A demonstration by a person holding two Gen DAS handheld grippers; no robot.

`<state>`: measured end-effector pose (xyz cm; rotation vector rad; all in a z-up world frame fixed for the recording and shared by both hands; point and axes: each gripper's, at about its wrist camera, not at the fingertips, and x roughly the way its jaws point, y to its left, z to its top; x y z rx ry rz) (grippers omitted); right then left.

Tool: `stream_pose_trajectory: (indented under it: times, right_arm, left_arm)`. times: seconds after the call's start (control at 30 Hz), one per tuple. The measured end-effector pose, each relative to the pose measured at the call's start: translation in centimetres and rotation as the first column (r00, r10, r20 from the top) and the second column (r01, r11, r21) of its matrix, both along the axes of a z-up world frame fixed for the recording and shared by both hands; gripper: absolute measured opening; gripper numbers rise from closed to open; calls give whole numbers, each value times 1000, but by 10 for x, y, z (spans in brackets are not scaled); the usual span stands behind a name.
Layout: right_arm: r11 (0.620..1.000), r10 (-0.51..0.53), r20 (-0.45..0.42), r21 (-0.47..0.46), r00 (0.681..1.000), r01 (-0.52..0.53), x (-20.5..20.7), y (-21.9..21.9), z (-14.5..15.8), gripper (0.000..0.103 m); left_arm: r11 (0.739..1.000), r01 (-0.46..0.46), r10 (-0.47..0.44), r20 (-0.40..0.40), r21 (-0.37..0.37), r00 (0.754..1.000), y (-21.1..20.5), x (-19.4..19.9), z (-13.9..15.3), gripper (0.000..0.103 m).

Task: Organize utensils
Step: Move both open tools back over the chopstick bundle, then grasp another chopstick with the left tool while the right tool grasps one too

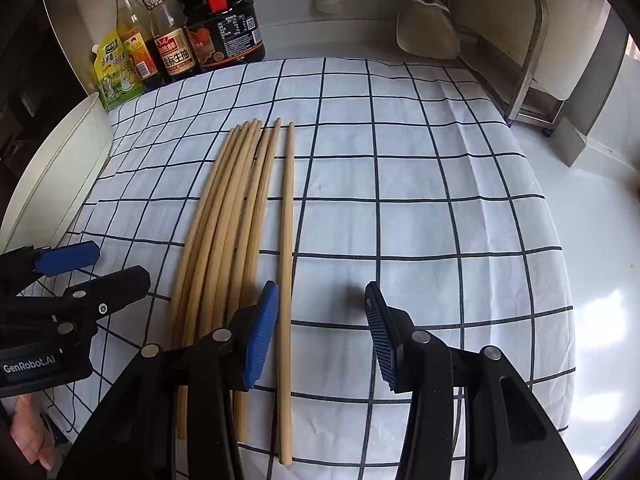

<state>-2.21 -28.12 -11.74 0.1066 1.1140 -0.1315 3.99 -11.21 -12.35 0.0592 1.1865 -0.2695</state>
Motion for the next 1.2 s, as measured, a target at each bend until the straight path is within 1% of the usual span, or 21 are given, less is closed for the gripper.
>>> stream_pose_trajectory:
  times: [0.23,0.43,0.57,0.6,0.73,0.8,0.87,0.97,1.07,1.13,1.17,1.2]
  right_arm:
    - [1000,-25,-3,-9,1000,25,-5,-16,1,43]
    - [999,-33,1,-2,999,33,-7,-20,1,43]
    - [999,-34,2,-3,999,34,-8,-19,1,43]
    - [999,-34,4,-4,999,34,-8,-19,1,43]
    - [999,-25,11,-22,1000,26,-7,-16,0,43]
    - [999,-19,13,-30,1000,20,-5,-14,0,43]
    - [999,-10,16,-43,1000,11,-4,-12,-1,43]
    - [995,30,18,-99,999,-28,-2,-4,-4,43]
    - [993,57,30,-103,998,-54,0,-1,-5,43]
    - [993,72,32,-101,997,-68,3,0,-5,43]
    - [992,82,34,-102,996,-78,4,1,-5,43]
    - [990,95,38,-104,995,-90,5,2,-5,40]
  left_arm:
    - [1000,7,-7,3,15,1000,-9,3,-7,77]
    - [999,2,-2,1,46,1000,-13,5,-15,77]
    - [998,2,-3,8,62,1000,-15,5,-17,82]
    - [997,3,-3,11,75,1000,-17,6,-18,85]
    - [994,-15,13,20,108,1000,-17,8,-18,87]
    - [992,-28,27,9,127,1000,-15,10,-21,87]
    - [991,-42,41,10,128,999,-11,11,-23,88]
    - [991,-48,47,10,125,999,-7,14,-24,88]
    - [991,-53,50,21,123,999,-8,16,-23,86]
    - [994,-47,45,18,98,999,-6,19,-23,79]
    - [995,-41,39,24,95,999,-7,19,-22,78]
    - [995,-34,32,31,94,999,-8,20,-22,75]
